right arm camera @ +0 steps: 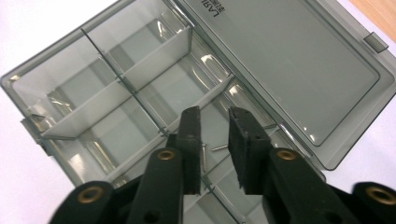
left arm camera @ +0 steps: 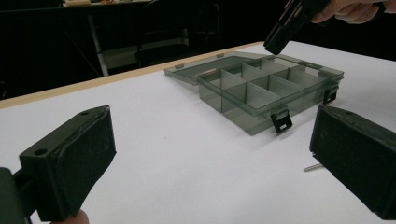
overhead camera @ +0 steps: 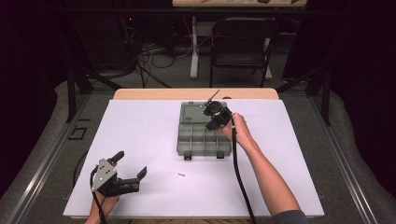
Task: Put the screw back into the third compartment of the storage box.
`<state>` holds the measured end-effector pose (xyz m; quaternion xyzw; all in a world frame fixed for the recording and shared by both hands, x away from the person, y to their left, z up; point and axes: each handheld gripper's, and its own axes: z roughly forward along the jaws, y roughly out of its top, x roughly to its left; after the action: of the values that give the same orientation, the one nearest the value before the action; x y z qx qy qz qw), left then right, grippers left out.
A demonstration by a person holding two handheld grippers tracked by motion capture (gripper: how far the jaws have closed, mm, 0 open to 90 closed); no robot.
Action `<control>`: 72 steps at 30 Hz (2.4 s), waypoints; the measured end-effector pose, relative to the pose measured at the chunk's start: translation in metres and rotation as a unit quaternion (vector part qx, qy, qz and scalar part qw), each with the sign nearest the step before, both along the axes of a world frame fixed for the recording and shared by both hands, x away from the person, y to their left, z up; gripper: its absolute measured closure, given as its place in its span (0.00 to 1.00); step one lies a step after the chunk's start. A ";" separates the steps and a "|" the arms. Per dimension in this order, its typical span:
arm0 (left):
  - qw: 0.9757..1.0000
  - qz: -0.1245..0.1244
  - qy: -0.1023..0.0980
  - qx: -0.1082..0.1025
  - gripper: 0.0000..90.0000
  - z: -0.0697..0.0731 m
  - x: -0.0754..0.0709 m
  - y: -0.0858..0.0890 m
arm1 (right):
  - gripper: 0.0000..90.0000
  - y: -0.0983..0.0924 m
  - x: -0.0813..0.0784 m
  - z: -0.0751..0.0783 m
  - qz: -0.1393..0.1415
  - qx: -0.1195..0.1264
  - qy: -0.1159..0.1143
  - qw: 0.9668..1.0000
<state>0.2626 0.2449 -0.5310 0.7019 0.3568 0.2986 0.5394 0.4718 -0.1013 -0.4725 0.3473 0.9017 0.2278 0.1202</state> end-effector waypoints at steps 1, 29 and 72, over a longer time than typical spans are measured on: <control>1.000 -0.001 0.000 0.001 0.00 0.000 0.000 0.000 | 0.77 -0.001 -0.002 0.002 -0.005 0.000 0.005 1.000; 1.000 0.000 0.000 0.000 0.00 0.000 0.000 0.000 | 0.13 0.003 -0.097 0.011 0.081 0.071 -0.032 0.994; 1.000 -0.002 -0.002 0.001 0.00 0.000 0.000 -0.002 | 0.09 0.063 -0.121 -0.036 0.158 0.046 0.041 0.986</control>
<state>0.2628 0.2430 -0.5310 0.7028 0.3540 0.2994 0.5396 0.3509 -0.0379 -0.5088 0.2150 0.9378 0.2709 0.0296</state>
